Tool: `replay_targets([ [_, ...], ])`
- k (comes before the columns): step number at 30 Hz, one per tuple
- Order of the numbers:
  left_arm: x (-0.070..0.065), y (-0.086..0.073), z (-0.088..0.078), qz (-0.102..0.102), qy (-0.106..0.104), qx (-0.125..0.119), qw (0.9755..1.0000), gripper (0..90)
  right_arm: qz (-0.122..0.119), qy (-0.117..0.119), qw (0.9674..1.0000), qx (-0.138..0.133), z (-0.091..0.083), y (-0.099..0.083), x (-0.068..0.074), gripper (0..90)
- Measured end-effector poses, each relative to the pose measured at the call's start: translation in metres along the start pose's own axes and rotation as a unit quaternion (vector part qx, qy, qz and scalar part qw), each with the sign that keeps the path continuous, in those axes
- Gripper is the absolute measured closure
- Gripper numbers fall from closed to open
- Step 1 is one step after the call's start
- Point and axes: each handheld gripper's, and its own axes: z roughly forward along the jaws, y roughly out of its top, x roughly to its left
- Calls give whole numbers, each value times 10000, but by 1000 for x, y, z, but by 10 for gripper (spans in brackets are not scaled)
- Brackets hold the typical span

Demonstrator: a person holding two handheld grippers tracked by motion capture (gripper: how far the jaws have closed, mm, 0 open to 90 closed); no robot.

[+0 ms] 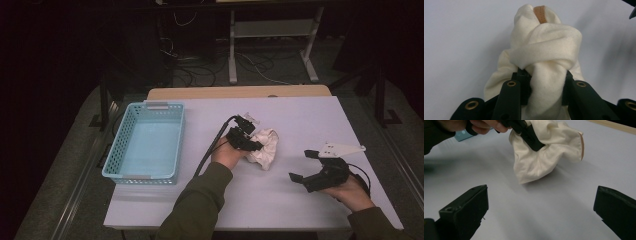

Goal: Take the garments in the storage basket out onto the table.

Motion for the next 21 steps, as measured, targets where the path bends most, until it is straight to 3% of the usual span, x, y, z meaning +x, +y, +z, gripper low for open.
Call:
replay_targets([
  [4, 0, -1, 6, 69, -10, 111, 9999, 685, -5, 7, 10000, 6, 0, 0, 0, 0],
  [5, -1, -2, 8, -3, 15, 78, 10000, 679, -5, 9, 10000, 4, 0, 0, 0, 0],
  [7, -1, -2, 10, 84, 14, 171, 9998, 669, -7, 5, 10000, 1, 0, 0, 0, 0],
  [9, -2, -3, 12, 7, 16, 98, 10000, 661, 0, 8, 10000, -3, 0, 0, 0, 0],
  [12, -1, -3, 14, 110, 25, 179, 9998, 642, 4, 5, 10000, -3, 0, 0, 0, 0],
  [21, -4, -3, 20, 106, 78, 124, 9998, 531, 21, 11, 10000, -8, 0, 0, 0, 0],
])
